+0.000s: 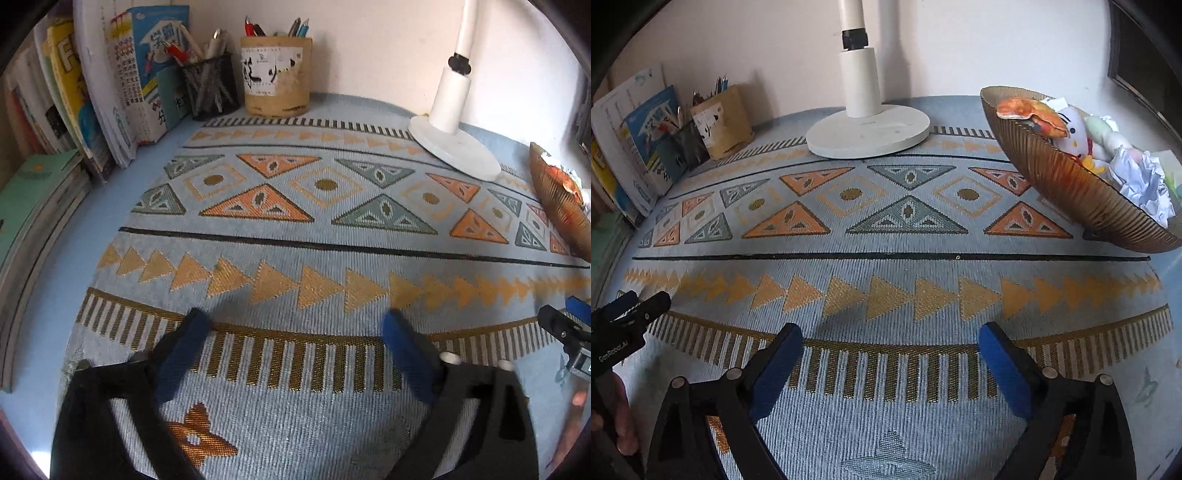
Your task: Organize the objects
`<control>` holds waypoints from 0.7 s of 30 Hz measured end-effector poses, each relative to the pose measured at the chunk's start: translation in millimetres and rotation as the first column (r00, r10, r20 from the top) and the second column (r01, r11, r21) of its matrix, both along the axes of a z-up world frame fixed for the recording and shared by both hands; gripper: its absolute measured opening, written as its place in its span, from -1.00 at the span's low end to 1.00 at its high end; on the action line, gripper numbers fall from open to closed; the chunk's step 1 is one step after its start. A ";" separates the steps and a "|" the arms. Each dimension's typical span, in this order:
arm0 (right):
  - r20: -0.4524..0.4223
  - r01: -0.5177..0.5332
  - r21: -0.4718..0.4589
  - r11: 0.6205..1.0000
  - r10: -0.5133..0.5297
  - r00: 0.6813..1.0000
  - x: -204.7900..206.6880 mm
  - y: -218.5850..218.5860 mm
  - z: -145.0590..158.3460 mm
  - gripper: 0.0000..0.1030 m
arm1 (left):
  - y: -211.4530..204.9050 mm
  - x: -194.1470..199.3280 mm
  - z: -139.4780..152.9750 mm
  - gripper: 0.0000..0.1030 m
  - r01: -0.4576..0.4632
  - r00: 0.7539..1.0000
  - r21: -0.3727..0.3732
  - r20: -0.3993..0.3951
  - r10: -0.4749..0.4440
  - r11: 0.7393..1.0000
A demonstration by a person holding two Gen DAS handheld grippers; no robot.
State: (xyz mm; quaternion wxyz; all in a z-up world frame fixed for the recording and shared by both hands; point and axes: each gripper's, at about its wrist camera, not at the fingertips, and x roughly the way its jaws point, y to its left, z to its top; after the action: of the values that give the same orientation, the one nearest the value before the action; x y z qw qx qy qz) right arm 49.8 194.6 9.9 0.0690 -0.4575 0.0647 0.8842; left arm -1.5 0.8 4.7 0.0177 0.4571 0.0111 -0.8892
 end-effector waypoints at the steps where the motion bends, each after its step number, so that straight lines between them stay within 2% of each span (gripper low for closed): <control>1: 0.002 -0.001 0.000 1.000 0.001 1.000 0.1 -0.1 -0.1 0.94 | 0.5 -0.4 -0.1 1.00 0.001 1.000 -0.006 -0.001 -0.001 1.000; 7: 0.006 -0.008 -0.002 1.000 0.008 1.000 -0.3 -1.2 -1.2 1.00 | 0.0 0.3 -0.7 1.00 -0.003 1.000 -0.005 -0.003 0.003 1.000; 21: 0.026 -0.001 0.048 0.999 0.000 1.000 -2.1 -7.8 -3.2 1.00 | -0.8 0.0 -1.9 1.00 -0.005 1.000 -0.005 -0.005 0.005 1.000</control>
State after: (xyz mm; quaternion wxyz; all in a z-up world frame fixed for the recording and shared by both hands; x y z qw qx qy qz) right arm 47.7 186.7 6.7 0.0806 -0.4671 0.0425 0.8795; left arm -1.5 0.0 2.8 0.0212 0.4546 0.0099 -0.8904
